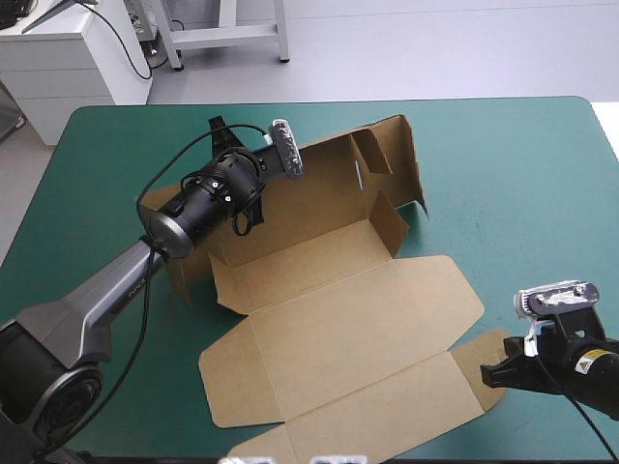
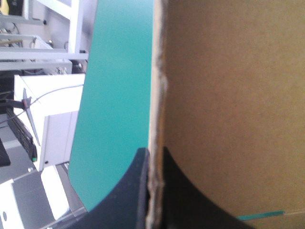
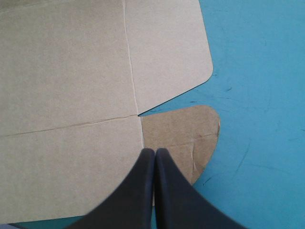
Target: Fold the box
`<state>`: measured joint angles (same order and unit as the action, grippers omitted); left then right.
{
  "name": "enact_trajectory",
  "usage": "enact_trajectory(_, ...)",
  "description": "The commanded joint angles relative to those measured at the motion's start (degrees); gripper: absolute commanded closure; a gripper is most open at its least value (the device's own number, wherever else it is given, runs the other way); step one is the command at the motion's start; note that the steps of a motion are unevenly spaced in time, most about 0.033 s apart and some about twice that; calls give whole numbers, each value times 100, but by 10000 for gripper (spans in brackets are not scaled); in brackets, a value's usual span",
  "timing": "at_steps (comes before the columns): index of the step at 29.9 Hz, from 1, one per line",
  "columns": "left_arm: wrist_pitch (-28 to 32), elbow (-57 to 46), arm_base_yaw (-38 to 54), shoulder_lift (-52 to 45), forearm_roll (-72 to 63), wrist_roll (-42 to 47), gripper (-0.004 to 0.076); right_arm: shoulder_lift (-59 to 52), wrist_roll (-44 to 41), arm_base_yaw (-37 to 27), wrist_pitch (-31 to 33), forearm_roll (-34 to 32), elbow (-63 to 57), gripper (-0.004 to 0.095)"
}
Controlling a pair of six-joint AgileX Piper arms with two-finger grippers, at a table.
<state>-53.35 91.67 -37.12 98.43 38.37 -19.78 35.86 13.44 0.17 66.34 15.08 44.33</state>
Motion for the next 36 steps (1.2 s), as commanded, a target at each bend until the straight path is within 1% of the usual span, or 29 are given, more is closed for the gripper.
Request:
enact_trajectory(1,457,172,-197,-344,591,264,731,20,51,-45,-198,65,140,927)
enact_trajectory(5,475,-30,-468,-365,1124,277,732,20,-38,-45,-294,65,140,927)
enact_trajectory(6,524,-187,-574,-392,1417,428,731,20,-106,-45,-335,65,140,927)
enact_trajectory(11,1133,-1184,-952,-709,3029,1769,731,20,-200,-45,-390,76,140,927)
enact_trajectory(12,1249,-1441,-1034,-802,3510,2236,731,20,-234,-45,-390,76,140,927)
enact_trajectory(16,1174,-2370,-1364,-1131,5411,3703,731,20,-318,-45,-457,65,140,927)
enact_trajectory(18,1106,-2829,-1493,-1289,6090,4185,731,20,-405,-45,-497,77,140,927)
enact_trajectory(20,1046,-3201,-1593,-1430,6413,4459,731,30,-405,-45,-510,77,140,927)
enact_trajectory(24,843,-3740,-1647,-1488,6409,4593,731,169,-427,-45,-844,77,220,927)
enact_trajectory(27,635,-3913,-1647,-1428,6409,4593,731,486,-427,-45,-976,77,487,927)
enact_trajectory(29,553,-3924,-1647,-1368,6409,4593,731,832,-427,-45,-976,66,817,927)
enact_trajectory(36,648,-3924,-1647,-1348,6409,4593,731,2254,-243,-45,-965,61,2494,927)
